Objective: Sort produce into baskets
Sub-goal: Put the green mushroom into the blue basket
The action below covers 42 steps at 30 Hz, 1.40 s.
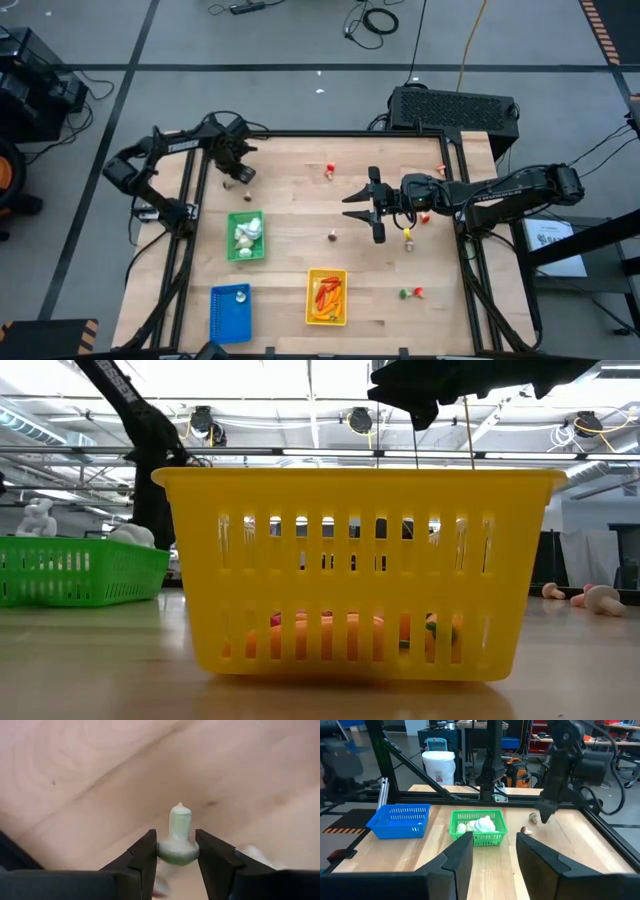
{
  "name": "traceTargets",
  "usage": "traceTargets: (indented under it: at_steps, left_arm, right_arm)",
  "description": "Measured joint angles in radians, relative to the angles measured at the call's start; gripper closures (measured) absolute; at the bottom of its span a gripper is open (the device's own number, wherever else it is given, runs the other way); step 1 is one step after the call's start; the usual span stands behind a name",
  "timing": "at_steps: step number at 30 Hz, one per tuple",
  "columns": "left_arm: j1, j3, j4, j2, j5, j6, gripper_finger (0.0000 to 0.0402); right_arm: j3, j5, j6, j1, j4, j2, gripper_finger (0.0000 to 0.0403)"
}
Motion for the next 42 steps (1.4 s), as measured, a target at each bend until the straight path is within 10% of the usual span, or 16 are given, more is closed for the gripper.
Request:
traceTargets:
  at_steps: [9, 18, 33, 42]
  left_arm:
    - [-0.103, 0.050, -0.210, -0.264, 0.253, -0.045, 0.0275]
    - [-0.577, 0.049, -0.218, -0.451, 0.294, -0.385, 0.0275]
    - [-1.447, 0.049, 0.056, -0.359, 0.103, -1.111, 0.0275]
    - [-1.728, 0.048, 0.132, -0.188, 0.093, -1.396, 0.0275]
  right_arm:
    - [0.000, 0.000, 0.008, 0.000, 0.000, 0.000, 0.0261]
    - [0.000, 0.000, 0.008, 0.000, 0.010, 0.000, 0.0261]
    - [0.000, 0.000, 0.006, 0.007, 0.010, 0.000, 0.0261]
    - [0.000, 0.000, 0.012, 0.007, 0.016, 0.000, 0.0261]
